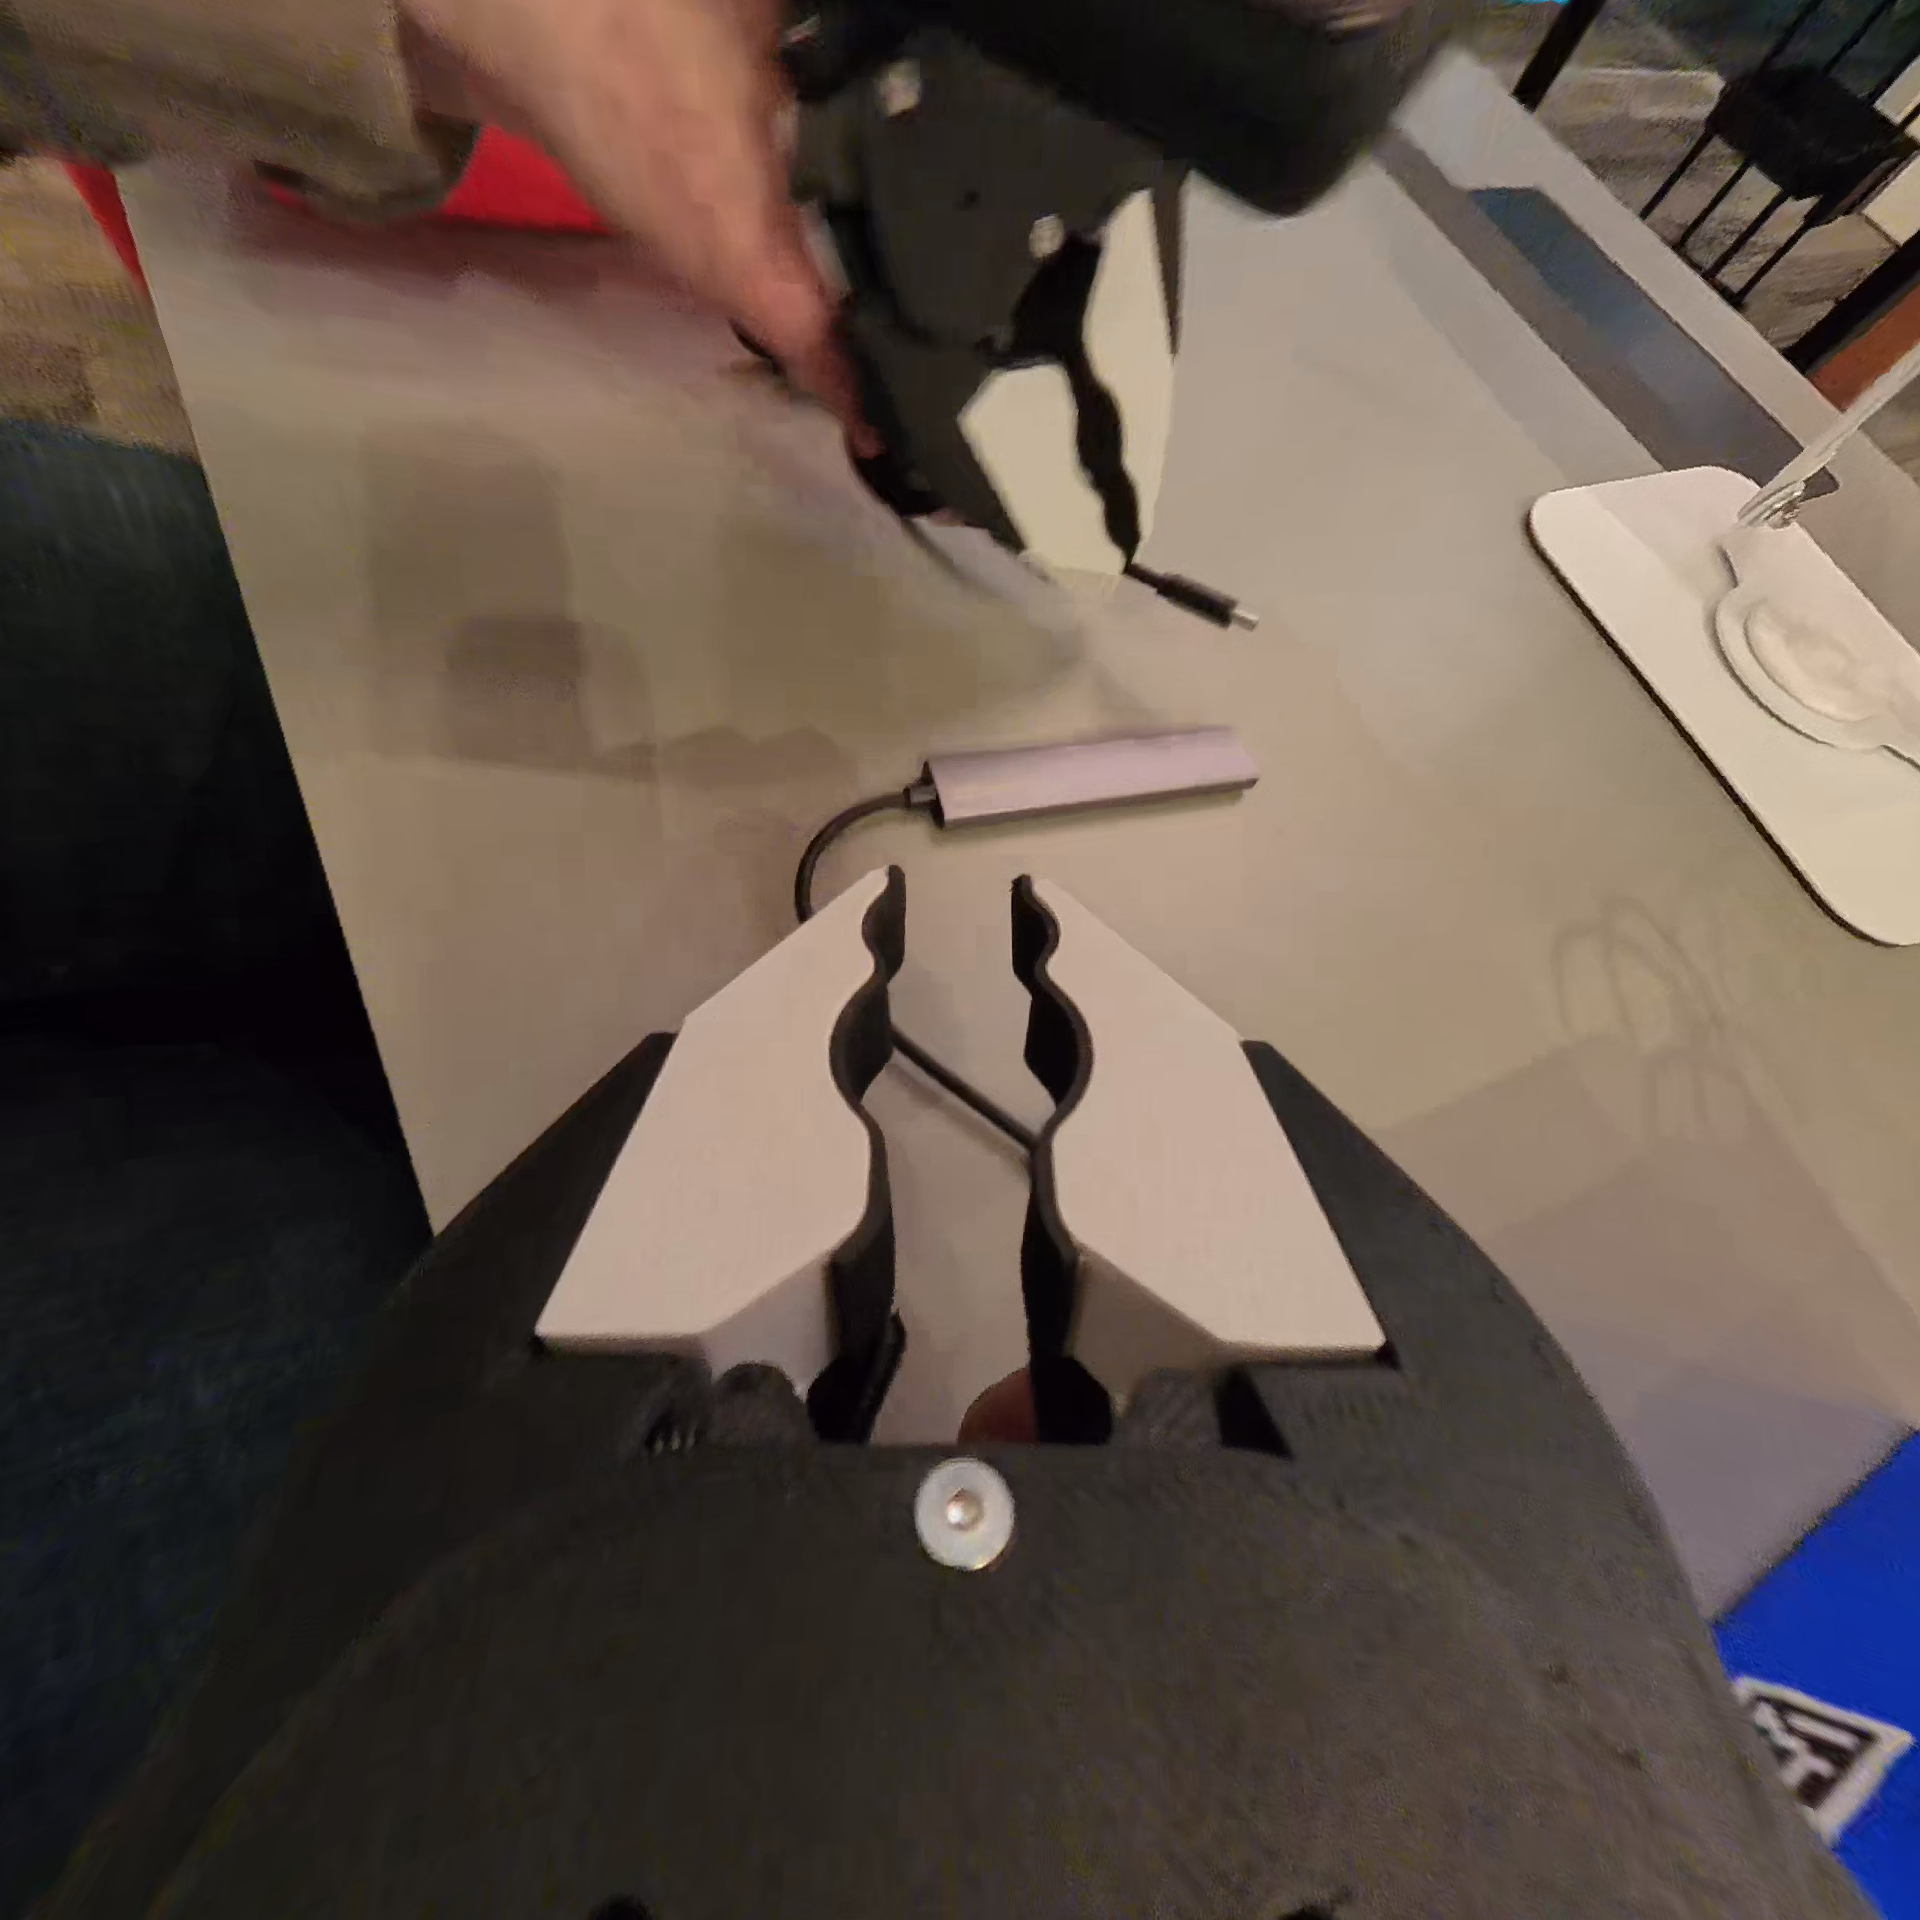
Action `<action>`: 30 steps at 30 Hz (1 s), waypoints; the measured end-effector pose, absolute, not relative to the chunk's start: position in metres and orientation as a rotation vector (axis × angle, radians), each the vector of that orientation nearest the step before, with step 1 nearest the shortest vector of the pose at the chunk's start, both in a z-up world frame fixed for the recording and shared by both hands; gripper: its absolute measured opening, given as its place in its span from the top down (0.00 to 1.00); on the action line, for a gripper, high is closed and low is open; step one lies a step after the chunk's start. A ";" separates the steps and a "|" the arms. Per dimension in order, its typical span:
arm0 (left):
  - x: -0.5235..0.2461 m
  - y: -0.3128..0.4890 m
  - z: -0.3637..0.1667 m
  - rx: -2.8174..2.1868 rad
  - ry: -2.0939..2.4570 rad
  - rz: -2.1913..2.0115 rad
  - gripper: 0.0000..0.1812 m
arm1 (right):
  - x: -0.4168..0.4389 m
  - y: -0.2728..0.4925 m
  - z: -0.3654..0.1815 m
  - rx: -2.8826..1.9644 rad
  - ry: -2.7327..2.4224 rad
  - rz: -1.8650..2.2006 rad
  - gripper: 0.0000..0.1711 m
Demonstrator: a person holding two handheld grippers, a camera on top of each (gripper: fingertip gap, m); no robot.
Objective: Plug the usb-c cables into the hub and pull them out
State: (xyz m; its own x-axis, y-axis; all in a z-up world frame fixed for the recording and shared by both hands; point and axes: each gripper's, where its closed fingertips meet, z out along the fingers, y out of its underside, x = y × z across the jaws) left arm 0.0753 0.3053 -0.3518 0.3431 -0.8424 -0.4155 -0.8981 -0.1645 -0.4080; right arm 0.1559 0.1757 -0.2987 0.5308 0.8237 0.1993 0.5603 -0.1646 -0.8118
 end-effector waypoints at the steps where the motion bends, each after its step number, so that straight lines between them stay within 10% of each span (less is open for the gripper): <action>1: 0.076 0.302 -0.347 -1.936 1.542 0.151 0.98 | 0.154 0.181 -0.295 -1.849 -1.109 0.385 0.90; 30: 0.094 0.246 -0.293 -1.126 1.537 0.515 0.98 | 0.104 0.225 -0.279 -1.815 -0.897 0.842 0.92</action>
State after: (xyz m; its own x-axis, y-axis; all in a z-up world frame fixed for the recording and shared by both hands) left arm 0.0938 0.2459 -0.2930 0.0608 -0.3785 -0.9236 -0.8588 0.4517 -0.2417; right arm 0.1036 0.2253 -0.2788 0.5020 0.8478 -0.1710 0.2236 -0.3182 -0.9213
